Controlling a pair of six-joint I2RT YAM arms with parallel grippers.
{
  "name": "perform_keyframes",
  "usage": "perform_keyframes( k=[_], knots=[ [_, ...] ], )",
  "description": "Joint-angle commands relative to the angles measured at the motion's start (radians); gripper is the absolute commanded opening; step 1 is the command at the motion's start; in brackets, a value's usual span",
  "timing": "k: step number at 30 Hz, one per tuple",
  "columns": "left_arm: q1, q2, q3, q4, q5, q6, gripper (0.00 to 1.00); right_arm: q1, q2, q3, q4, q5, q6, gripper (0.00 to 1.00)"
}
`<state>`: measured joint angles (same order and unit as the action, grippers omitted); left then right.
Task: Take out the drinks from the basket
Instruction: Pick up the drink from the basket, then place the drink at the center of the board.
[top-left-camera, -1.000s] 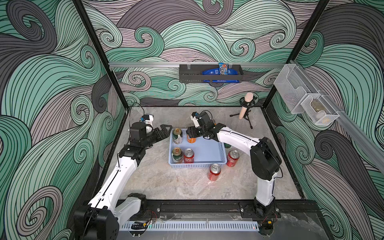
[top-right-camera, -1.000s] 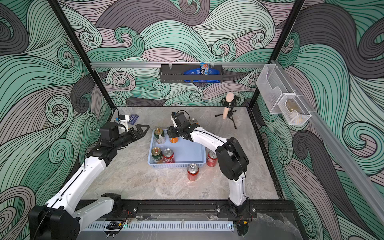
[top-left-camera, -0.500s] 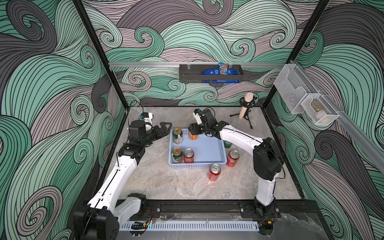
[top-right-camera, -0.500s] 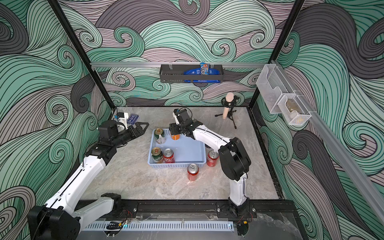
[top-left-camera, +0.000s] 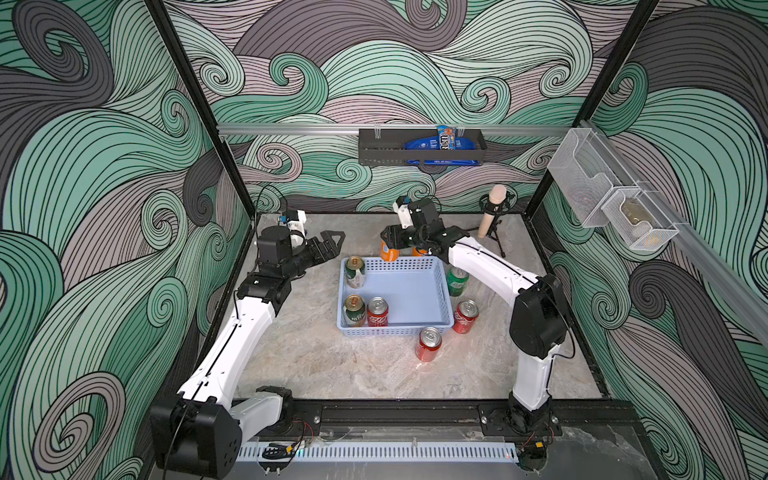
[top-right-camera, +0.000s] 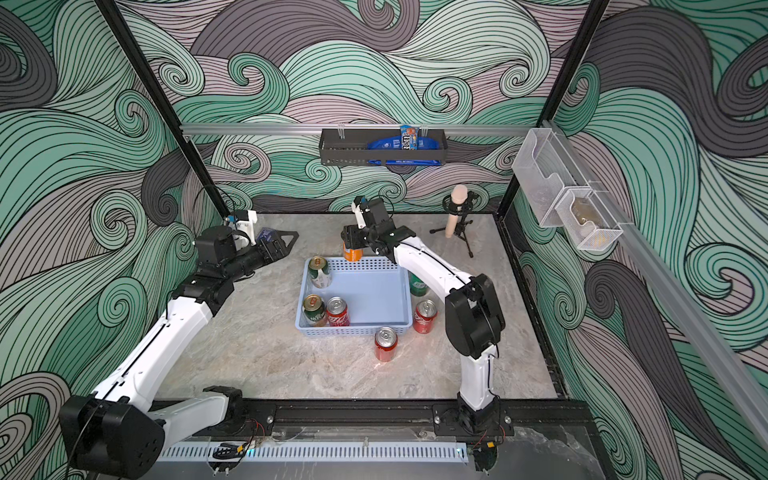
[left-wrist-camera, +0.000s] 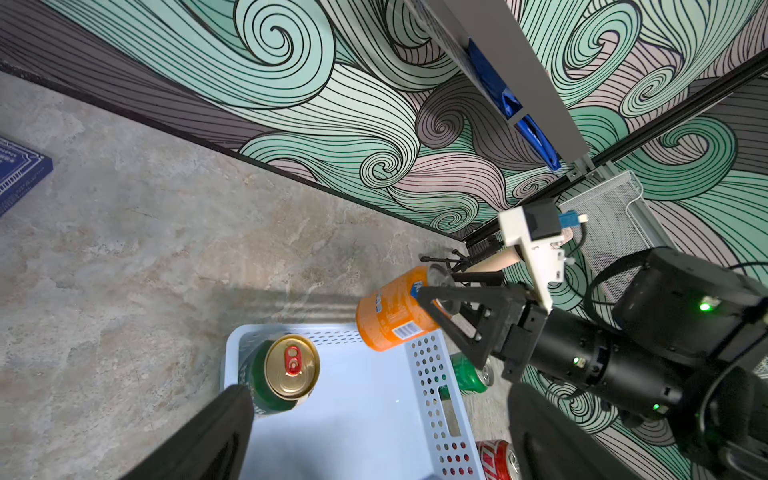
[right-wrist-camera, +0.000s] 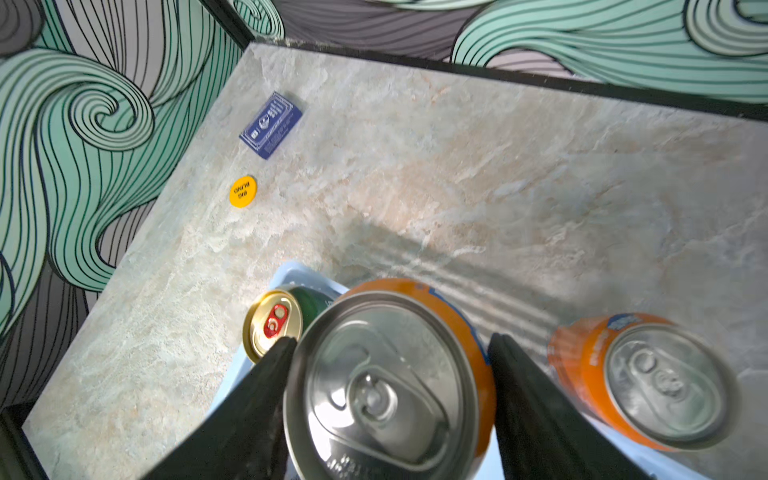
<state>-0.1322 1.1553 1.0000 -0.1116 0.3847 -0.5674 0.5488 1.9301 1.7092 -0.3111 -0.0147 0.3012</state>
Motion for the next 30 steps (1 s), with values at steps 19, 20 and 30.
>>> perform_keyframes(
  k=[19,20,30],
  knots=[
    [-0.003,0.083,0.034,0.093,0.002,0.037,0.98,-0.062,0.193,0.206,0.079,0.008,-0.047,0.49],
    [-0.004,0.087,0.032,0.095,0.002,0.037,0.98,-0.062,0.197,0.204,0.078,0.013,-0.049,0.49],
    [-0.003,0.103,0.017,0.119,0.006,0.040,0.98,-0.062,0.232,0.177,0.078,0.015,-0.053,0.49]
  ],
)
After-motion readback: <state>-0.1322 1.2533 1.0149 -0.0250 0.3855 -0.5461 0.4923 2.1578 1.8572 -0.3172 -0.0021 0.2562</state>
